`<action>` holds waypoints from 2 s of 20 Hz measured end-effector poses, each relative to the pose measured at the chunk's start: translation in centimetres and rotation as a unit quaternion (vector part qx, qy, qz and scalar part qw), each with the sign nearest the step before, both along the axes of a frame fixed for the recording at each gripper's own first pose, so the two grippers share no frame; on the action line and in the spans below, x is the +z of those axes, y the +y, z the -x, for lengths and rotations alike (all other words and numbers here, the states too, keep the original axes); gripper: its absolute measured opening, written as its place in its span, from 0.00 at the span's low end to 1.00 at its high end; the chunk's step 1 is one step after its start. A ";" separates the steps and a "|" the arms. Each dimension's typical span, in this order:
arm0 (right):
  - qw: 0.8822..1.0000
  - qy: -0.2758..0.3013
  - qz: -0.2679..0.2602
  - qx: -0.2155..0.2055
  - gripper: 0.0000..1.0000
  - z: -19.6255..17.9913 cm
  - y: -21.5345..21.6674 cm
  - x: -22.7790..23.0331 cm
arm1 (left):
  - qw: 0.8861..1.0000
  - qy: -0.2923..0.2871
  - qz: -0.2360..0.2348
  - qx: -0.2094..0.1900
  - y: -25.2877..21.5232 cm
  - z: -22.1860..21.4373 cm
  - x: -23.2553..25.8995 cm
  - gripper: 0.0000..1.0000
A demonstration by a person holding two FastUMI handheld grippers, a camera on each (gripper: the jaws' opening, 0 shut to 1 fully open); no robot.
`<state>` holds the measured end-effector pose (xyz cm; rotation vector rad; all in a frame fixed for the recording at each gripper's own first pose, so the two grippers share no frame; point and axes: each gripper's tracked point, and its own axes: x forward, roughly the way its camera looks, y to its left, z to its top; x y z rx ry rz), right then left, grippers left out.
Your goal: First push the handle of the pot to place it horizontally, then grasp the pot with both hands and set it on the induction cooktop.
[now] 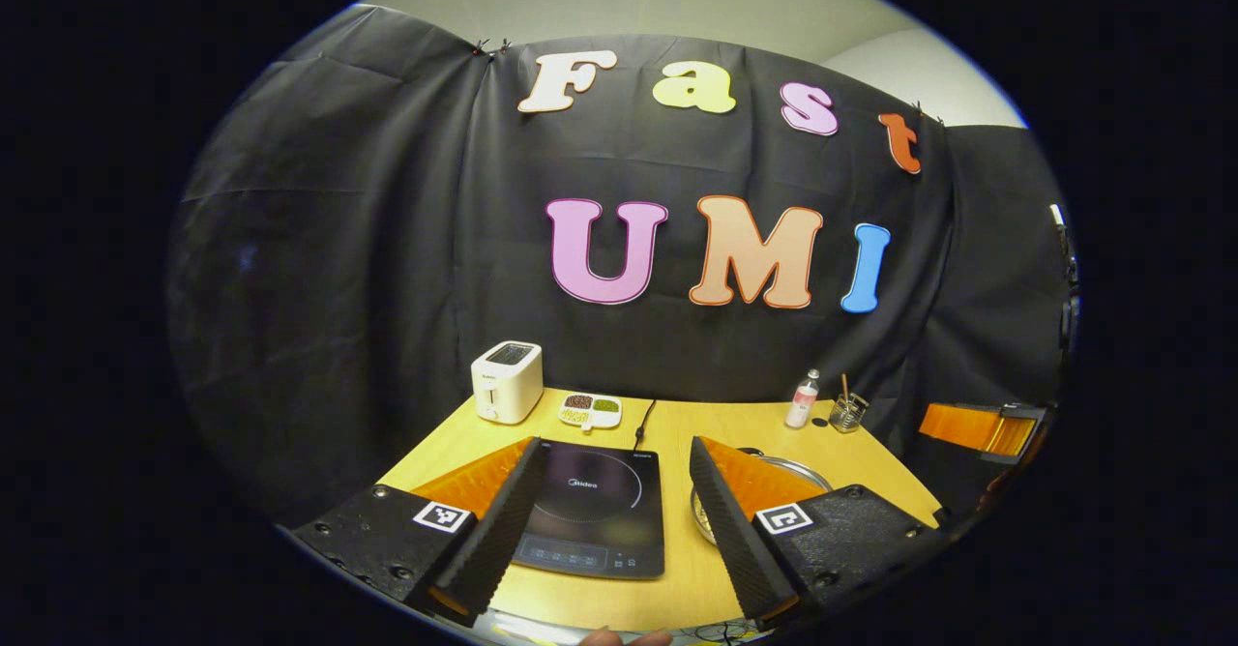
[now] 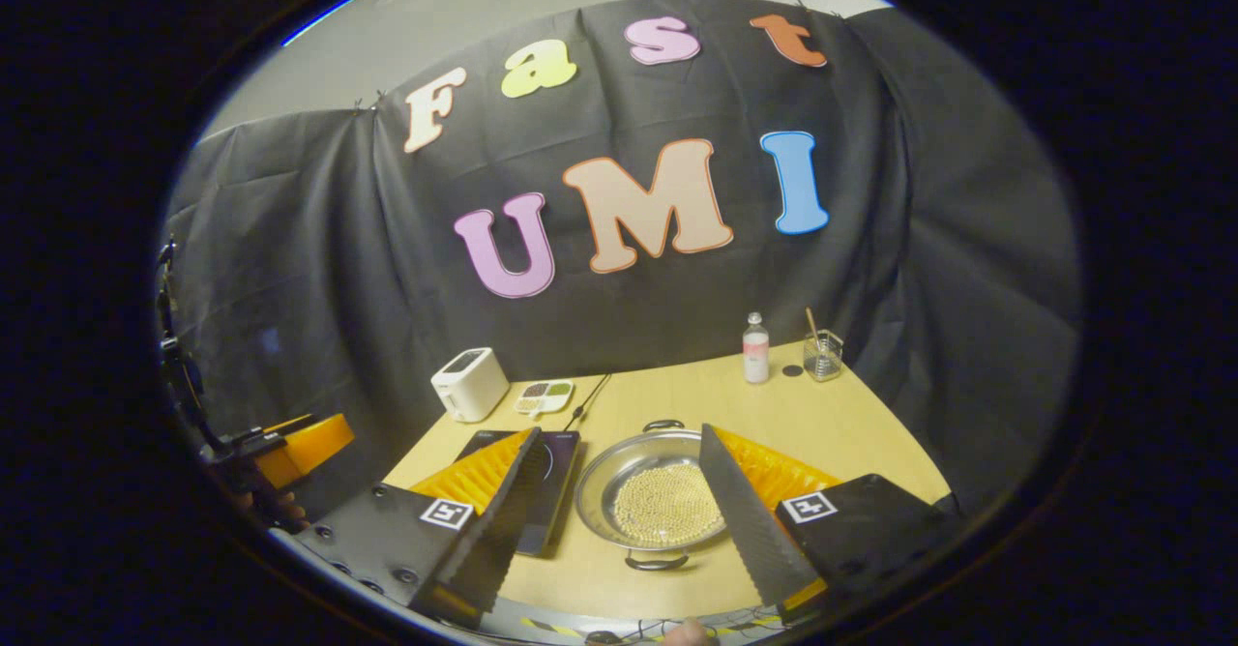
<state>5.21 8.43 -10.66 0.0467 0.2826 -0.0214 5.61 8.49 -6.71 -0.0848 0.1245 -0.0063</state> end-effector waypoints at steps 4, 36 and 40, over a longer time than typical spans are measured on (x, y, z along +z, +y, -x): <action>1.000 0.018 0.003 -0.013 0.88 -0.6 2.3 -1.4 | 0.999 0.029 0.007 -0.039 0.4 -1.1 -2.2 0.92; 0.903 0.412 -0.032 0.114 0.03 -0.1 1.0 -28.1 | 0.978 0.206 0.037 -0.004 -5.0 -5.1 -11.7 0.91; 0.889 0.450 -0.024 0.083 0.03 -0.7 1.7 -30.9 | 0.975 0.214 0.049 -0.035 -3.1 -6.6 -12.5 0.90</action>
